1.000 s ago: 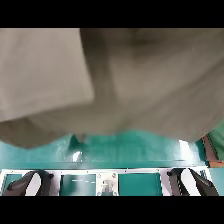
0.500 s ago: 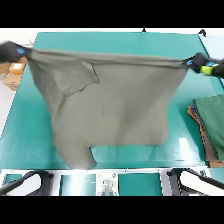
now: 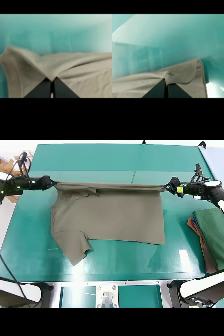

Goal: Fold the shirts.

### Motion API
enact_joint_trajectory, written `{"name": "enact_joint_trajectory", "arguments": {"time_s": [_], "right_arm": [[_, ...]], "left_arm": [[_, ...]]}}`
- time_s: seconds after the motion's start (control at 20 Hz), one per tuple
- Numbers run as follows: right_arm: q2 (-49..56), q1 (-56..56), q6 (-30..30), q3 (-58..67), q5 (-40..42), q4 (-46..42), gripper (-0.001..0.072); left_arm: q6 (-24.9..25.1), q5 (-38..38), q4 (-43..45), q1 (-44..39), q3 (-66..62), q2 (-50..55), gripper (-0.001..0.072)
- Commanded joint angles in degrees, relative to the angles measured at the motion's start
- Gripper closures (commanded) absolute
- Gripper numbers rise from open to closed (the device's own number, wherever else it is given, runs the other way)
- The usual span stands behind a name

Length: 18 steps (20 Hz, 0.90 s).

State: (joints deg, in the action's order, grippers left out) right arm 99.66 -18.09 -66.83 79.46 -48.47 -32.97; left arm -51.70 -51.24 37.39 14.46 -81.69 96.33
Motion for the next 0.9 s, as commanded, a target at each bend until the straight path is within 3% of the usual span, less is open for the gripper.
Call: {"name": "enact_joint_trajectory", "arguments": {"time_s": [0.0,0.2,0.35,0.8,0.85], "right_arm": [[2.38,-2.05,0.02,2.08,-10.27,-0.52,0.0698],[1.36,-3.78,-2.54,1.62,-24.74,-8.39,0.0698],[-0.31,-3.8,-3.23,-2.71,-25.07,-10.67,0.0698],[-0.28,-3.82,-5.22,-8.31,-23.08,-16.96,0.0696],[-0.28,-3.8,-5.22,-8.31,-23.04,-16.5,0.0662]], "left_arm": [[-2.27,-5.51,5.57,-0.24,-1.14,2.14,0.0674],[-7.23,-17.88,14.64,-0.24,-1.2,2.12,0.0674],[-11.04,-21.7,21.33,-0.24,-1.2,2.12,0.0675],[-11.21,-21.16,19.74,-0.24,-1.2,2.12,0.0674],[-11.17,-21.4,19.12,-0.24,-1.2,2.12,0.0674]]}}
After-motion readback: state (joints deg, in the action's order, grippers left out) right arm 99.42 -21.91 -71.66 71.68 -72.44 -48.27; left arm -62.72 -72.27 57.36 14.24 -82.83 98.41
